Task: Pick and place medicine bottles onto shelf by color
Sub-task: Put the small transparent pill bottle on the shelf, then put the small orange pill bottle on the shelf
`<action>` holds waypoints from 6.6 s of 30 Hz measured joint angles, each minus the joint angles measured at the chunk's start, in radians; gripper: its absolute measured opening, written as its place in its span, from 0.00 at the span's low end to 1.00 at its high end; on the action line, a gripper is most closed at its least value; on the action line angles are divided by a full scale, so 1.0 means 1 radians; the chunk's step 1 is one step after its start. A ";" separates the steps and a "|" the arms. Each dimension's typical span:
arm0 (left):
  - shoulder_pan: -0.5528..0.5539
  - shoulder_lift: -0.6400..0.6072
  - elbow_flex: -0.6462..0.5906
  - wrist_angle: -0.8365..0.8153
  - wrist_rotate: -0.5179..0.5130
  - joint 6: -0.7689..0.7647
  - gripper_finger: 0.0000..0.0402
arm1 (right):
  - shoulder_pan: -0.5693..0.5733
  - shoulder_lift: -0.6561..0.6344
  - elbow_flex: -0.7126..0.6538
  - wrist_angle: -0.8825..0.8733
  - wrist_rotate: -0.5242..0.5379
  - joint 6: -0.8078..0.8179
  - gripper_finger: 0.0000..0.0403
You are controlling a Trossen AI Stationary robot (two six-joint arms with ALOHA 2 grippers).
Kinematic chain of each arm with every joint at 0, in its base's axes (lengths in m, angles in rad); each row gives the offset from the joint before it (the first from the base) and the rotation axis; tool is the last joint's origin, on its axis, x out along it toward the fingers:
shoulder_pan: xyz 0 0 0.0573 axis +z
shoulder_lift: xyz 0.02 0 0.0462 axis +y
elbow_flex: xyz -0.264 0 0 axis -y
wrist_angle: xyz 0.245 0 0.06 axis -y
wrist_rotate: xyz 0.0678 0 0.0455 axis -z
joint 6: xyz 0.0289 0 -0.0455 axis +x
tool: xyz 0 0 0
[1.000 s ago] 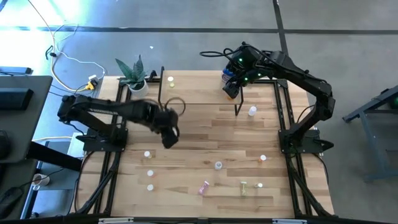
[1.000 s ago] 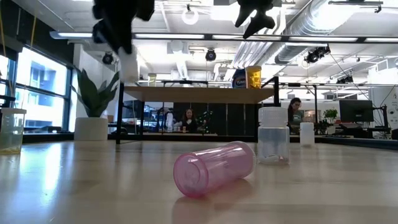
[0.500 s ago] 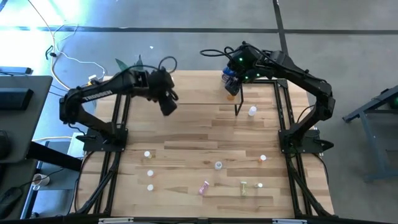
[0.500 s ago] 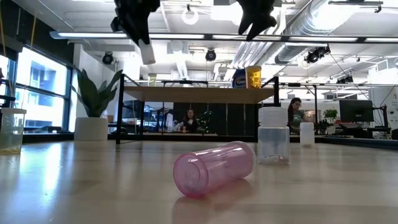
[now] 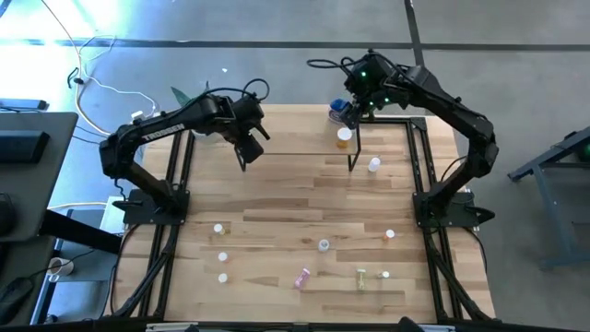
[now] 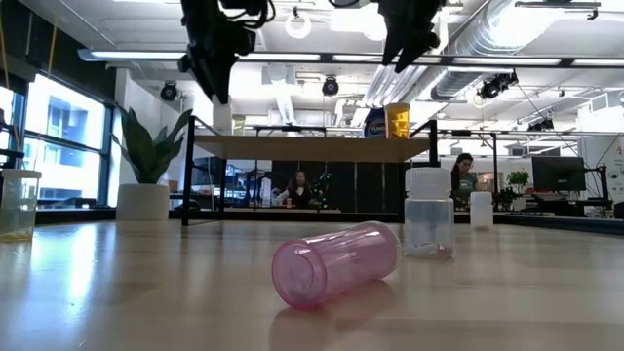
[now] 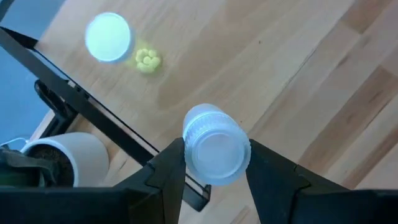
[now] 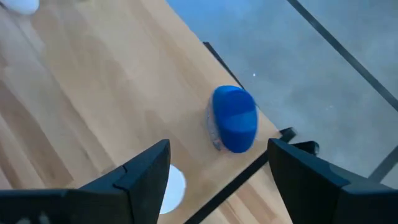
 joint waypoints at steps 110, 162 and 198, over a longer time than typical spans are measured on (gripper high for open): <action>-0.464 -0.430 -0.396 0.505 0.153 -0.125 0.50 | 1.239 -0.306 -0.988 0.060 0.183 2.070 0.64; -0.395 -0.429 -0.396 0.499 0.153 -0.079 0.50 | 1.130 -0.108 -0.811 0.115 0.071 1.895 0.27; -0.135 -0.429 -0.396 0.500 0.153 -0.045 0.50 | 0.254 -0.109 -0.202 0.209 0.178 0.382 0.27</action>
